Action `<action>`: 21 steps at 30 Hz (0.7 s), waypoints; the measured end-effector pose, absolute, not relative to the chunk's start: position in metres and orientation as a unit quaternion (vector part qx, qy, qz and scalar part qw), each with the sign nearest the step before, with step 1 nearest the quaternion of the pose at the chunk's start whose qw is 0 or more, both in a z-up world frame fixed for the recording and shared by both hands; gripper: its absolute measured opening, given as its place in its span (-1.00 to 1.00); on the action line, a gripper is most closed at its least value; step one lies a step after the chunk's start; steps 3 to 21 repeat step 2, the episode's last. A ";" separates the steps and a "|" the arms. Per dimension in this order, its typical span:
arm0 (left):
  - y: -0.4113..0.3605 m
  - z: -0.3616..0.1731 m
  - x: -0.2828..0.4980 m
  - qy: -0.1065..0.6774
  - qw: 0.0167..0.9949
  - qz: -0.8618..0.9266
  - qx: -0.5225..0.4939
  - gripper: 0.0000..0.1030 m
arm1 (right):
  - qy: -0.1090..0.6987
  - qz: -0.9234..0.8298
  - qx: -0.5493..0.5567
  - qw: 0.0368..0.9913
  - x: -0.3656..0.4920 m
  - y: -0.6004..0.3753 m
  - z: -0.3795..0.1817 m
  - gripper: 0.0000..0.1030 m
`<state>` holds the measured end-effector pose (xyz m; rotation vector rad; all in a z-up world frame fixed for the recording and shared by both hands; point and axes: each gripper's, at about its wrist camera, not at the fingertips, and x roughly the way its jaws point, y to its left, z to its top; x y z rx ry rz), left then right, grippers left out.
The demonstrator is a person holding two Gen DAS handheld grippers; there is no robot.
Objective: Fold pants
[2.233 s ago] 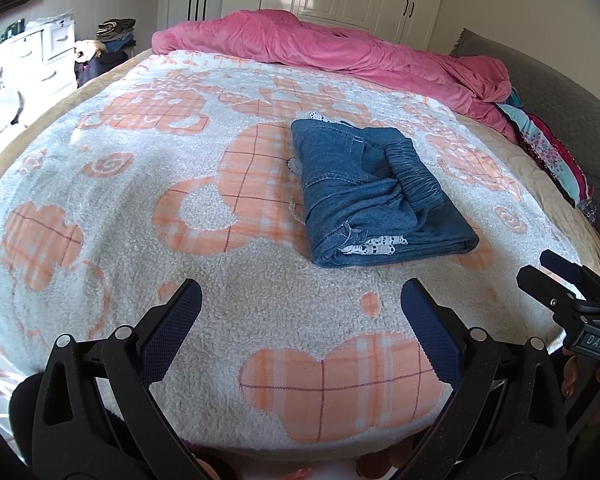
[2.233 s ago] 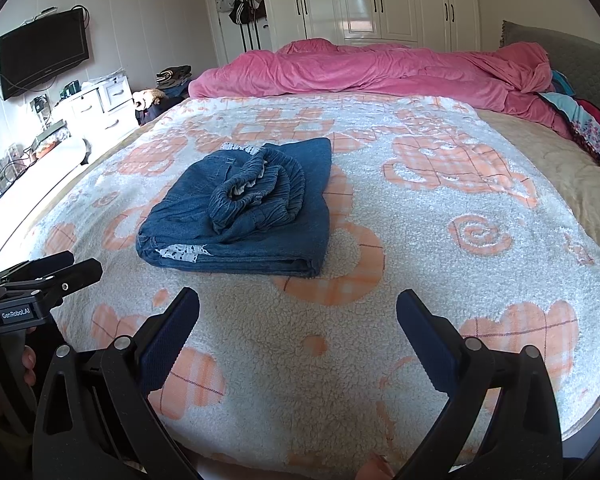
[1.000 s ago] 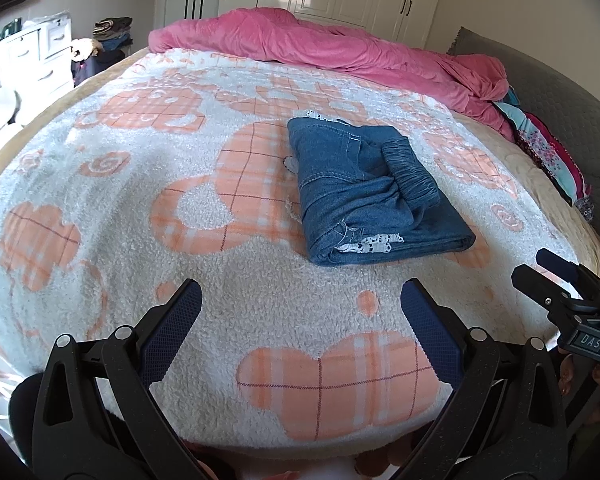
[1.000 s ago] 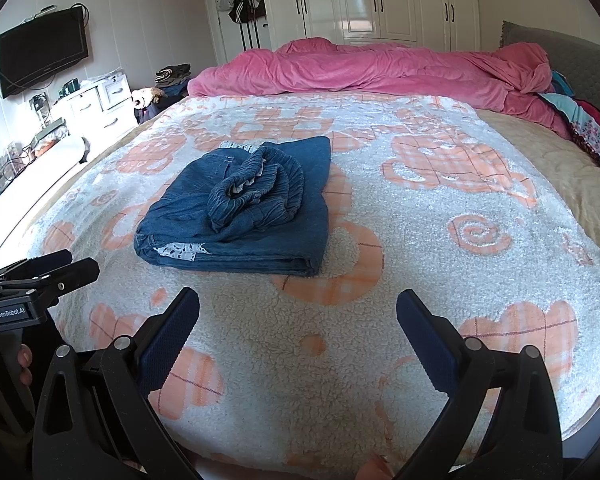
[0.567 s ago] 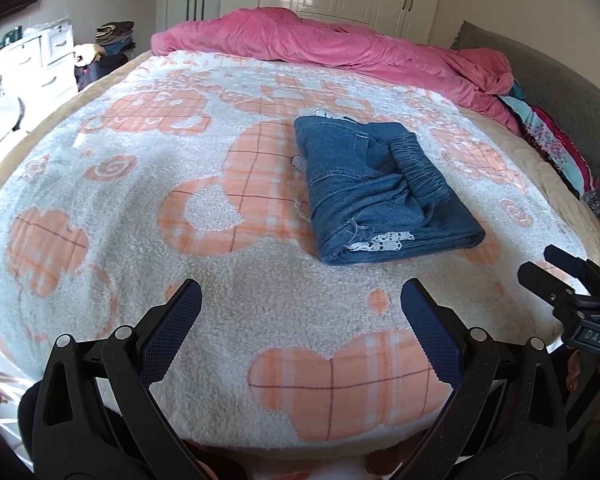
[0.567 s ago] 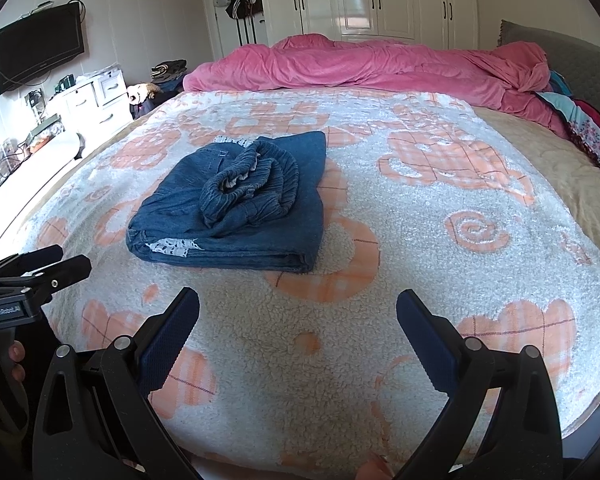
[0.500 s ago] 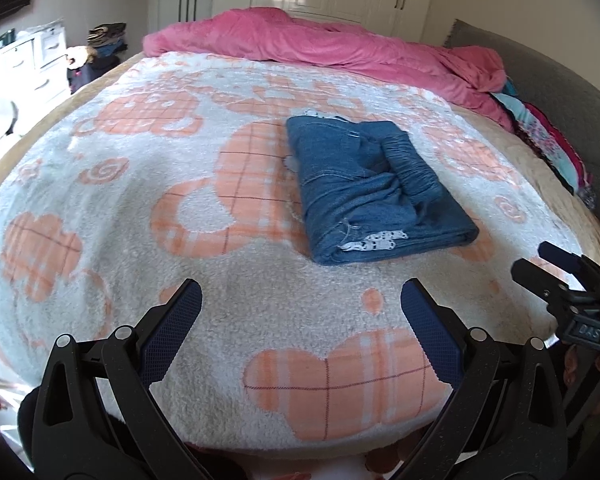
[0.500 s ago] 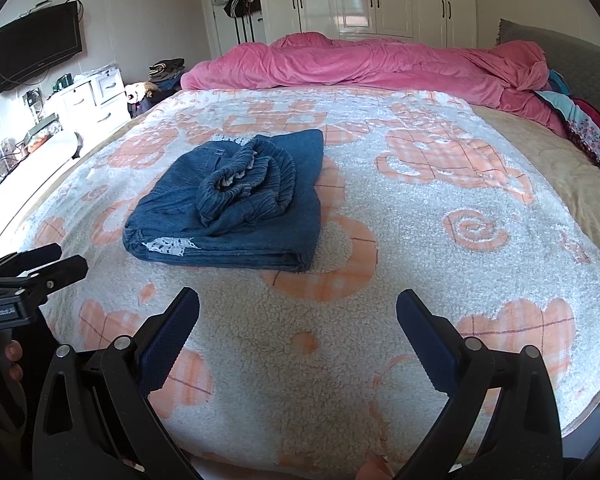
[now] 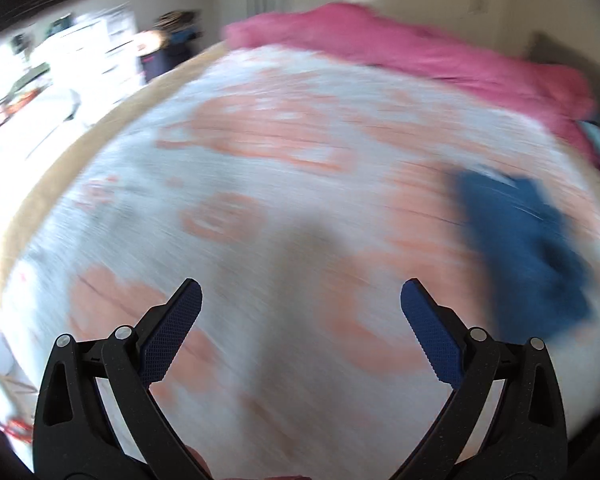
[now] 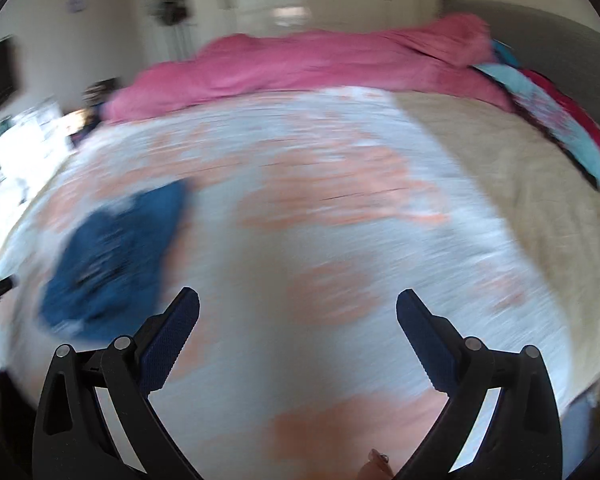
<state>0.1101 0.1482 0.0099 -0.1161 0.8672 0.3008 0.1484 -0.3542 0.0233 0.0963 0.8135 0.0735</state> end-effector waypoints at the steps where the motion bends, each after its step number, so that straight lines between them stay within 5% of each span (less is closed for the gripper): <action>1: 0.165 0.007 0.122 0.426 0.888 0.161 -0.060 0.82 | 0.403 0.015 0.059 0.913 0.164 -0.375 0.020 0.91; 21: 0.187 0.004 0.137 0.429 0.882 0.185 -0.071 0.82 | 0.412 -0.006 0.079 0.908 0.183 -0.402 0.013 0.91</action>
